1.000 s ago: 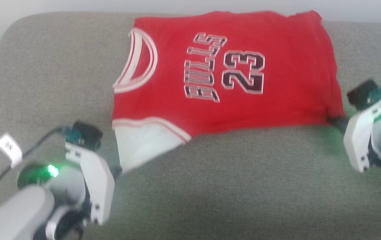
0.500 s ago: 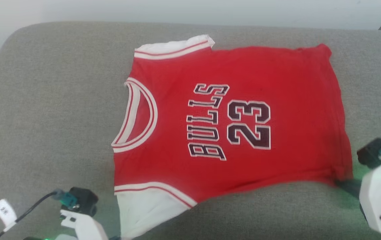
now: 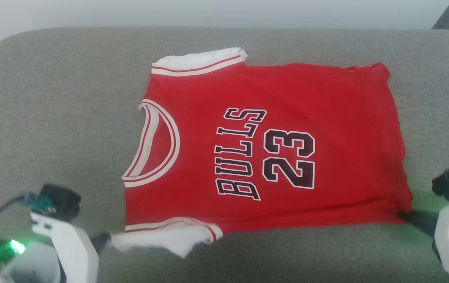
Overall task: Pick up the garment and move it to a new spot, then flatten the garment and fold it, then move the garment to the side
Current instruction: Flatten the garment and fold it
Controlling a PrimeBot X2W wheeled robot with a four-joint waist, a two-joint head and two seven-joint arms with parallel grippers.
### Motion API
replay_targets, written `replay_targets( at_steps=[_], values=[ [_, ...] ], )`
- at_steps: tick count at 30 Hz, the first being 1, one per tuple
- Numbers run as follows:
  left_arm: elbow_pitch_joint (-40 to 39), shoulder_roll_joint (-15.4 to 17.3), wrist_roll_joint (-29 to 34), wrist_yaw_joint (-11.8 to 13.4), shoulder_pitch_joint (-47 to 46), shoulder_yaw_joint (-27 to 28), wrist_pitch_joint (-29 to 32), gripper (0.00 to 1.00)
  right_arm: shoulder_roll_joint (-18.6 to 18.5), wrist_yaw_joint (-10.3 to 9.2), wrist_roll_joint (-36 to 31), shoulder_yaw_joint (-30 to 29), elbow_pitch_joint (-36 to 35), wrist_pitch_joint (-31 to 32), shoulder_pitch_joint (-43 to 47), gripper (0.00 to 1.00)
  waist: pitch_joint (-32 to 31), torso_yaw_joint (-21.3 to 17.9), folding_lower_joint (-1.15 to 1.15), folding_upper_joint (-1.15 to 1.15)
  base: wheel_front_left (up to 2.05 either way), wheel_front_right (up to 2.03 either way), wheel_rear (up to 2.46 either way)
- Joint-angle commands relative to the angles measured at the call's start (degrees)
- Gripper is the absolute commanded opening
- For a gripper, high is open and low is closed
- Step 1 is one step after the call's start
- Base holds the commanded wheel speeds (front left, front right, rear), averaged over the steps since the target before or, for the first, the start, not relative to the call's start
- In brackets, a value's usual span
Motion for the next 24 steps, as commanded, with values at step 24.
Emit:
replay_targets(
  at_steps=[24],
  values=[
    [34.66, -16.48, 12.07, -24.79, -40.41, -7.36, 6.49, 0.0, 18.02, -0.11, -16.17, -10.65, 13.63, 6.04, -16.36, 0.0, 6.48, -2.45, 0.0, 0.0, 0.0, 0.0, 0.0]
  ],
)
